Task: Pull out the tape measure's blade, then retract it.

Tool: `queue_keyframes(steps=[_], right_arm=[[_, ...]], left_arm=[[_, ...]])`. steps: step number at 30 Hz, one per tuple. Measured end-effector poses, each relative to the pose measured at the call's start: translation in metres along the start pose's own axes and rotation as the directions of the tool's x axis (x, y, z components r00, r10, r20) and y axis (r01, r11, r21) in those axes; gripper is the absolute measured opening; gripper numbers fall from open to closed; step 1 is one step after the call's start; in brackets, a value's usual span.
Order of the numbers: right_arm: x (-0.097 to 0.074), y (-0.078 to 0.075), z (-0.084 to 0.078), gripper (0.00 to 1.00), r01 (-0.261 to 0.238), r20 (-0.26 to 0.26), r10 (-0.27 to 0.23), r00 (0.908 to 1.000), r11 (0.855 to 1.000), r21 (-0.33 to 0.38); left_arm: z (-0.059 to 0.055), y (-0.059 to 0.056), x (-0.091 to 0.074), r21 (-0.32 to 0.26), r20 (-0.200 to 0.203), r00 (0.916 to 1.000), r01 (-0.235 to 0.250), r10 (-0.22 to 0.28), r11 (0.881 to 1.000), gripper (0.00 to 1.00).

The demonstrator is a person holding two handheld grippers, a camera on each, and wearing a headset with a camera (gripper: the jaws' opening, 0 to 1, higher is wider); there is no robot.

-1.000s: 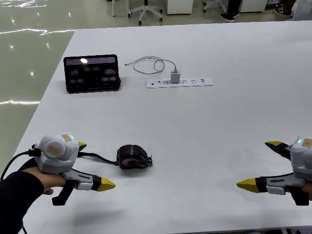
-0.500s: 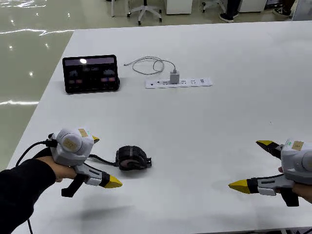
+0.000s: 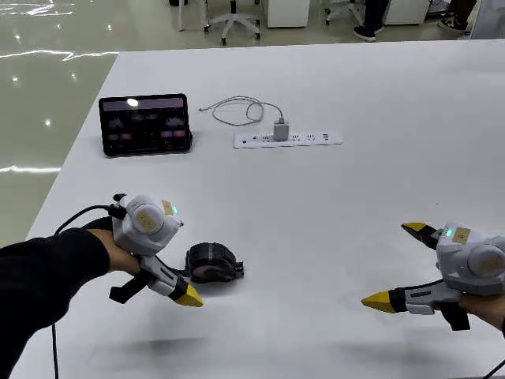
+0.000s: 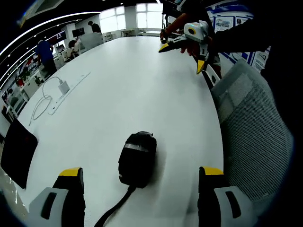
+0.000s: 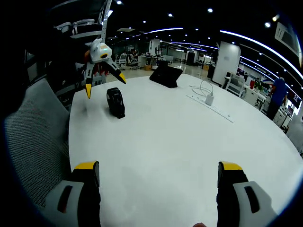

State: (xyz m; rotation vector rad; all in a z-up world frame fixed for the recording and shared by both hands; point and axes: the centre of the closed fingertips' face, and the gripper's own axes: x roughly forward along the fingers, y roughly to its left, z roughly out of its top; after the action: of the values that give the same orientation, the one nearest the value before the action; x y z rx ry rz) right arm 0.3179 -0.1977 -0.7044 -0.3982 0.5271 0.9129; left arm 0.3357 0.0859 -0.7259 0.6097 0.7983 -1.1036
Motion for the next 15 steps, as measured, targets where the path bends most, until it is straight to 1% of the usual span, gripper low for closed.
queue_keyframes(steps=[3, 4, 5, 6, 7, 8, 9, 10, 11, 13, 15], right_arm=[[0.004, -0.005, -0.001, 1.0, -0.008, -0.026, 0.008, 0.9996, 1.0, 0.008], [0.006, -0.005, 0.0, 1.0, -0.016, -0.022, 0.016, 0.9996, 1.0, 0.01], [0.007, -0.005, 0.003, 1.0, -0.02, -0.012, 0.02, 0.9997, 1.0, -0.004], [0.008, -0.005, 0.004, 1.0, -0.021, -0.011, 0.021, 0.9997, 1.0, -0.013], [0.01, -0.006, 0.006, 1.0, -0.03, -0.016, 0.03, 0.9994, 0.999, -0.012], [0.012, -0.006, 0.007, 1.0, -0.039, -0.015, 0.039, 0.9991, 0.999, -0.016], [0.014, -0.007, 0.01, 1.0, -0.045, -0.012, 0.045, 0.9989, 0.998, -0.032], [0.016, -0.007, 0.012, 1.0, -0.051, -0.009, 0.05, 0.9987, 0.998, -0.044], [0.018, -0.007, 0.015, 1.0, -0.059, -0.008, 0.059, 0.9982, 0.997, -0.046], [0.022, -0.006, 0.018, 1.0, -0.071, -0.007, 0.07, 0.9975, 0.996, -0.05], [0.029, -0.004, 0.019, 1.0, -0.088, -0.018, 0.087, 0.996, 0.995, -0.054]], left_arm=[[0.006, 0.002, 0.002, 0.024, -0.013, 0.9999, 0.007, -0.007, 1.0, 0.96], [0.007, 0.004, 0.003, 0.027, -0.017, 0.9998, 0.012, -0.011, 1.0, 0.95], [0.007, 0.005, 0.005, 0.024, -0.023, 0.9996, 0.017, -0.016, 1.0, 0.95], [0.007, 0.005, 0.006, 0.019, -0.036, 0.9992, 0.02, -0.019, 1.0, 0.93], [0.004, 0.006, 0.007, 0.018, -0.065, 0.9978, 0.012, -0.011, 1.0, 0.92], [0.001, 0.009, 0.008, 0.037, -0.094, 0.9956, -0.002, 0.005, 0.999, 0.9], [-0.003, 0.01, 0.009, 0.066, -0.121, 0.9925, -0.004, 0.012, 0.998, 0.89], [-0.003, 0.009, 0.011, 0.079, -0.121, 0.9927, 0.006, 0.004, 0.997, 0.89], [-0.003, 0.008, 0.014, 0.08, -0.117, 0.9931, 0.016, -0.007, 0.997, 0.89], [-0.004, 0.006, 0.016, 0.073, -0.129, 0.9913, 0.033, -0.023, 0.997, 0.89], [-0.003, 0.002, 0.018, 0.082, -0.135, 0.9899, 0.053, -0.042, 0.995, 0.87]])
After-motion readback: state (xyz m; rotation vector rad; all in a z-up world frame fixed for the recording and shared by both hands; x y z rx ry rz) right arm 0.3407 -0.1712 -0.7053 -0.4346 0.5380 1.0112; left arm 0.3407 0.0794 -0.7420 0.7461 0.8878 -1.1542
